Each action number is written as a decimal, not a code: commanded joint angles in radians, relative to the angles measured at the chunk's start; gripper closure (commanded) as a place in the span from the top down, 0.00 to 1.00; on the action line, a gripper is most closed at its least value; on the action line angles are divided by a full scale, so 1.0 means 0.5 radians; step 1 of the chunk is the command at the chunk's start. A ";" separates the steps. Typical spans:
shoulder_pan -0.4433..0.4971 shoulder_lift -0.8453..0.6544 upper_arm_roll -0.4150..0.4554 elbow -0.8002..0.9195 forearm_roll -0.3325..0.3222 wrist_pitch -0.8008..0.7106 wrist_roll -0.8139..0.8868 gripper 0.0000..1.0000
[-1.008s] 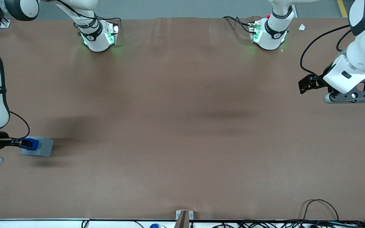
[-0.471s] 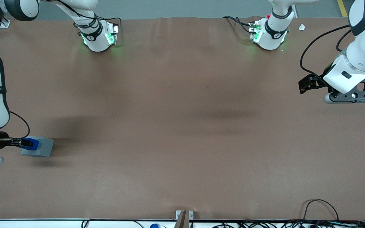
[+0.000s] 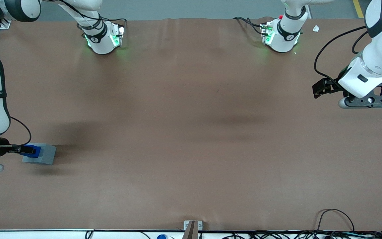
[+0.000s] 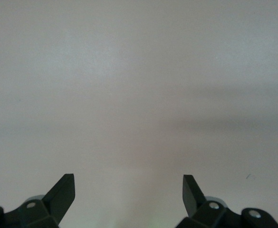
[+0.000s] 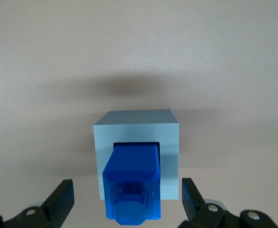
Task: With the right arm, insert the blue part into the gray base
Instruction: 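Open the right gripper and raise it off the block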
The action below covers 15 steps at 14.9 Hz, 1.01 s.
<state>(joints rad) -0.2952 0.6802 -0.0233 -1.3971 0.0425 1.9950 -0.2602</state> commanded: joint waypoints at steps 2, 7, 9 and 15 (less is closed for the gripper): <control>-0.002 0.005 0.013 0.015 -0.005 -0.017 0.014 1.00; 0.078 -0.173 0.013 0.015 -0.014 -0.200 0.030 1.00; 0.087 -0.301 0.019 0.012 -0.005 -0.342 0.030 1.00; 0.182 -0.755 0.022 0.015 -0.014 -0.875 0.222 1.00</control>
<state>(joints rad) -0.2381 0.4064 -0.0151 -1.3490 0.0444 1.6235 -0.2073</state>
